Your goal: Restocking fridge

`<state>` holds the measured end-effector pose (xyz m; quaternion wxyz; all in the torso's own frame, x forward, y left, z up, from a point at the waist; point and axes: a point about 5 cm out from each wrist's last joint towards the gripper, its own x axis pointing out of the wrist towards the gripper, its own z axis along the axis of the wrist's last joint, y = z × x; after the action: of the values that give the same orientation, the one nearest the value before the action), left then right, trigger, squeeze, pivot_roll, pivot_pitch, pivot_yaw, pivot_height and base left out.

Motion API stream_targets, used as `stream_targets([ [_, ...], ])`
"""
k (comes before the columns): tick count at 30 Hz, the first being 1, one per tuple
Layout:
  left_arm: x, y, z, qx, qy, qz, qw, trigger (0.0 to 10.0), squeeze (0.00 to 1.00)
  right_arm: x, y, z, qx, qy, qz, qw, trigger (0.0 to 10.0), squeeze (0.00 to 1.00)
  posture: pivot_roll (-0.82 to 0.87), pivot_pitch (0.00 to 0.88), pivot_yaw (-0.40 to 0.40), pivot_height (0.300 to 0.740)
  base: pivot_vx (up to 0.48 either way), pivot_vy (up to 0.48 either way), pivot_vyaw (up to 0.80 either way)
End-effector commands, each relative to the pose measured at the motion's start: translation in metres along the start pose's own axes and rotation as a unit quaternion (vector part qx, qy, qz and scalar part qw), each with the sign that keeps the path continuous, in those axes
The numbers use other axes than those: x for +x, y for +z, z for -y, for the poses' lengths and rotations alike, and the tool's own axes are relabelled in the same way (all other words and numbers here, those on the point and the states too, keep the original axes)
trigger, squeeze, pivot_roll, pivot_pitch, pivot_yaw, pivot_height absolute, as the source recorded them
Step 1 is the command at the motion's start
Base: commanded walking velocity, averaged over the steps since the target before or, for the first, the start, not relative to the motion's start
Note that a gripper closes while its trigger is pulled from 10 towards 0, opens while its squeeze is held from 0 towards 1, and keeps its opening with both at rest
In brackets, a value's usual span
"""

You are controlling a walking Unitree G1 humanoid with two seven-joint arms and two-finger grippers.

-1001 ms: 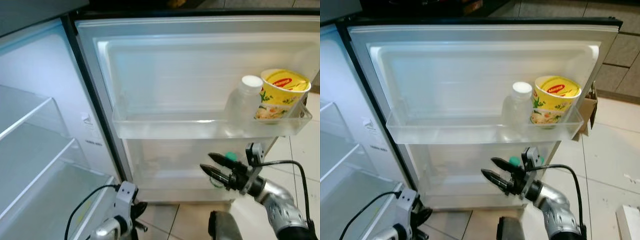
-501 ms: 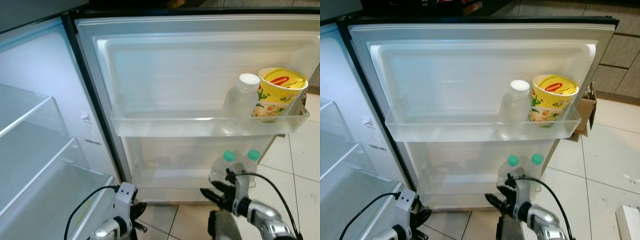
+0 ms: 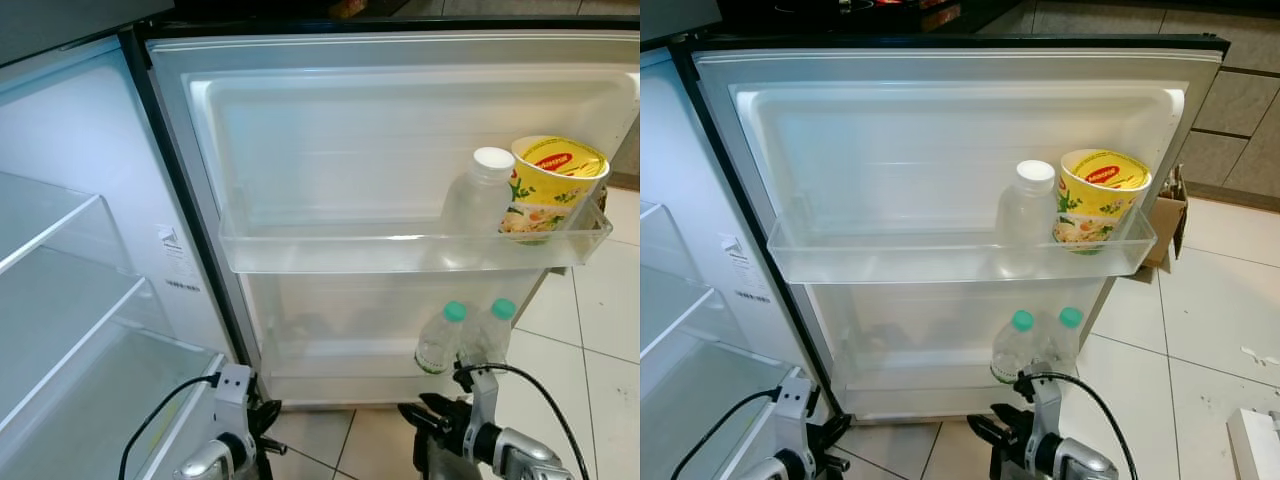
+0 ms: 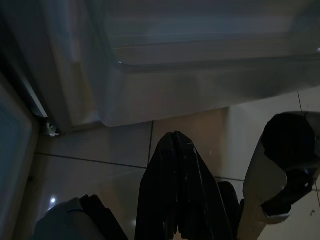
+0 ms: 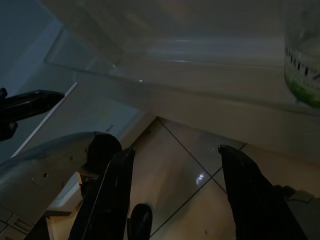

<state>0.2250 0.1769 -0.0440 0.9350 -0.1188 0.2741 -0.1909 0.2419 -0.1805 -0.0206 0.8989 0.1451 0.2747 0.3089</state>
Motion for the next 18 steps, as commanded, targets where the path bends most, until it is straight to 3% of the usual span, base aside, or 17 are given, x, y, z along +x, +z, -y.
stream_targets([
  [1, -0.005, -0.007, -0.005, -0.015, 0.014, -0.01, 1.0, 10.0, 0.0, -0.002, -0.006, 0.0, 0.007, -0.006, -0.004, 1.0, 10.0, 0.0, -0.06, 0.012, -0.017, 0.535, 0.0, 0.0, 0.0],
  [18, -0.011, -0.02, -0.006, -0.025, 0.036, -0.036, 0.998, 10.0, 0.0, -0.009, -0.024, 0.004, 0.037, -0.033, -0.022, 0.999, 10.0, 0.0, -0.06, 0.009, -0.015, 0.582, 0.0, 0.0, 0.0],
])
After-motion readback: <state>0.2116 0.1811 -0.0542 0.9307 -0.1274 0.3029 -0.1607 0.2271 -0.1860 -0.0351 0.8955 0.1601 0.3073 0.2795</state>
